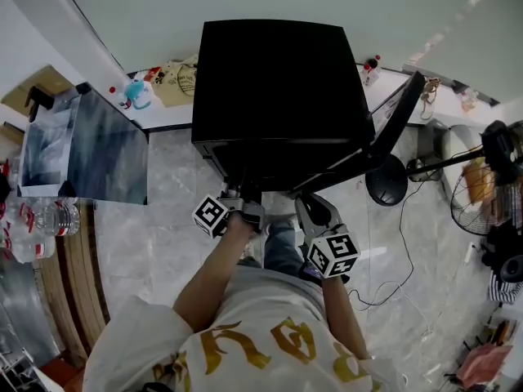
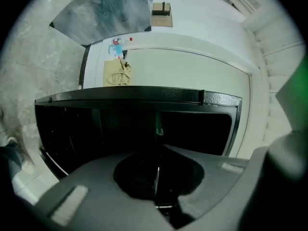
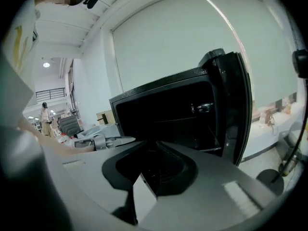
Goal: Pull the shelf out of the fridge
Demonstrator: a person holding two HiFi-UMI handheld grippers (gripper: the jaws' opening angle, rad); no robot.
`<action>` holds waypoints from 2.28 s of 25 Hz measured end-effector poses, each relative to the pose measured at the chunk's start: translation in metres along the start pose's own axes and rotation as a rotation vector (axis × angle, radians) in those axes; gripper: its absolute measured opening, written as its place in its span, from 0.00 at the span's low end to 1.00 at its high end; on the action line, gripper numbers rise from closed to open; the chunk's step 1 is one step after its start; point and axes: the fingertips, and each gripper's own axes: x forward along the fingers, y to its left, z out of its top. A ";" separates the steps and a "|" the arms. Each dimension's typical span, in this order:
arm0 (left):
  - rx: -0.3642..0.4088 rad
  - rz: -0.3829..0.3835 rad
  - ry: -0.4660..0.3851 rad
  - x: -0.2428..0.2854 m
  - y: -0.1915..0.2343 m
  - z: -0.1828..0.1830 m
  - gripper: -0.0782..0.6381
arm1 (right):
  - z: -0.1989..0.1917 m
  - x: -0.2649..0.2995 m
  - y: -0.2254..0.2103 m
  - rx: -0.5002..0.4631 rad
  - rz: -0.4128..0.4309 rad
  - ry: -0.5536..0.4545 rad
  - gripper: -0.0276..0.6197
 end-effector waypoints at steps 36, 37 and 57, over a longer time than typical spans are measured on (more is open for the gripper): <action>-0.011 0.058 0.079 -0.046 0.003 -0.017 0.13 | -0.004 -0.021 0.014 -0.098 -0.096 -0.025 0.08; -0.011 0.063 0.080 -0.048 0.005 -0.017 0.13 | -0.003 -0.022 0.015 -0.098 -0.095 -0.030 0.08; -0.009 0.094 0.111 -0.051 0.009 -0.015 0.14 | -0.002 -0.022 0.011 -0.069 -0.131 -0.019 0.08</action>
